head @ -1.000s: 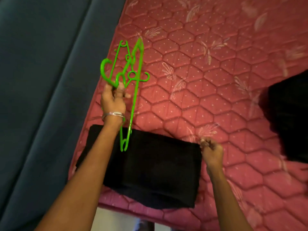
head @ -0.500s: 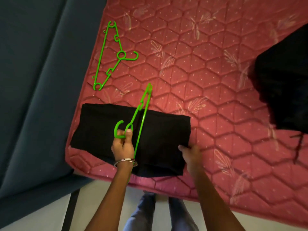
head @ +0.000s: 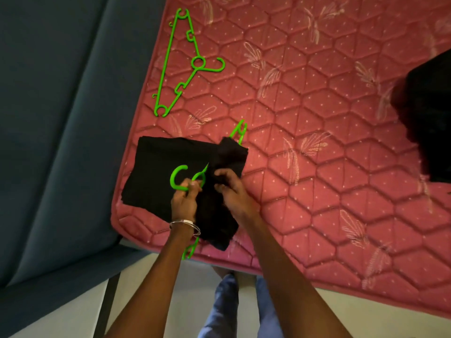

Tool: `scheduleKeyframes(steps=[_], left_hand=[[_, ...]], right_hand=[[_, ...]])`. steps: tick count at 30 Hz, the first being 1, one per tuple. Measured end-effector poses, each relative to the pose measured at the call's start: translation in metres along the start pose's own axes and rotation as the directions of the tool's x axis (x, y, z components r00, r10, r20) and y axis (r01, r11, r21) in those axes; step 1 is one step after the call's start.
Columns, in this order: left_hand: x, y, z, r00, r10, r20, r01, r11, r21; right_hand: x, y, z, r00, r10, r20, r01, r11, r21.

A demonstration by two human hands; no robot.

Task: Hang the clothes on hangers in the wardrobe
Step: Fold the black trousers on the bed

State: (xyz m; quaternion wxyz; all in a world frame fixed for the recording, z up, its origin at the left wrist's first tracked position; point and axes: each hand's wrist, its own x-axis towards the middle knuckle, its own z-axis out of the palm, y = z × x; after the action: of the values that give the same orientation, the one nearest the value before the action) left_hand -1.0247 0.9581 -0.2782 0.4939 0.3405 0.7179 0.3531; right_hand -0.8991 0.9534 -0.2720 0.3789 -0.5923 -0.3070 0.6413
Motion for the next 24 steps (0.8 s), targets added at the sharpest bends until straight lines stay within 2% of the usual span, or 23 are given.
scheduleKeyframes(steps=[3, 5, 7, 10, 12, 14, 16, 17, 19, 21, 24], left_hand=[[0.004, 0.004, -0.009, 1.000, 0.013, -0.016, -0.011, 0.996, 0.094], [0.008, 0.002, -0.016, 0.997, 0.075, -0.012, -0.071, 0.977, 0.201], [0.011, -0.004, -0.024, 0.991, 0.132, 0.009, -0.130, 0.954, 0.271], [0.018, -0.009, -0.032, 0.989, 0.140, 0.055, -0.149, 0.959, 0.242], [0.012, -0.005, -0.031, 0.983, 0.136, 0.125, -0.167, 0.943, 0.288], [-0.002, 0.001, -0.023, 0.970, 0.174, 0.169, -0.233, 0.857, 0.460], [-0.014, 0.002, -0.018, 0.961, 0.222, 0.166, -0.277, 0.777, 0.565], [-0.017, 0.003, -0.017, 0.957, 0.239, 0.163, -0.290, 0.770, 0.568], [-0.017, 0.003, -0.015, 0.947, 0.262, 0.186, -0.320, 0.815, 0.483], [-0.020, 0.002, -0.012, 0.923, 0.270, 0.273, -0.361, 0.852, 0.379], [-0.024, 0.002, -0.018, 0.903, 0.216, 0.371, -0.328, 0.905, 0.271]], right_hand=[[0.014, 0.013, 0.031, 0.997, 0.069, 0.040, -0.067, 0.996, -0.060], [0.019, 0.016, 0.045, 0.975, 0.211, 0.072, -0.217, 0.973, 0.083], [0.021, 0.014, 0.053, 0.946, 0.293, 0.138, -0.315, 0.931, 0.183], [0.032, 0.015, 0.053, 0.889, 0.413, 0.198, -0.457, 0.830, 0.321], [0.043, 0.010, 0.044, 0.855, 0.480, 0.196, -0.518, 0.779, 0.353], [0.049, 0.003, 0.037, 0.823, 0.513, 0.243, -0.567, 0.768, 0.299], [0.048, -0.004, 0.035, 0.829, 0.513, 0.222, -0.557, 0.794, 0.243], [0.051, -0.006, 0.036, 0.836, 0.503, 0.218, -0.547, 0.795, 0.264], [0.058, -0.002, 0.038, 0.839, 0.487, 0.243, -0.543, 0.719, 0.435], [0.056, 0.000, 0.031, 0.852, 0.427, 0.304, -0.522, 0.641, 0.563], [0.045, 0.013, 0.025, 0.840, 0.410, 0.357, -0.543, 0.664, 0.515]])
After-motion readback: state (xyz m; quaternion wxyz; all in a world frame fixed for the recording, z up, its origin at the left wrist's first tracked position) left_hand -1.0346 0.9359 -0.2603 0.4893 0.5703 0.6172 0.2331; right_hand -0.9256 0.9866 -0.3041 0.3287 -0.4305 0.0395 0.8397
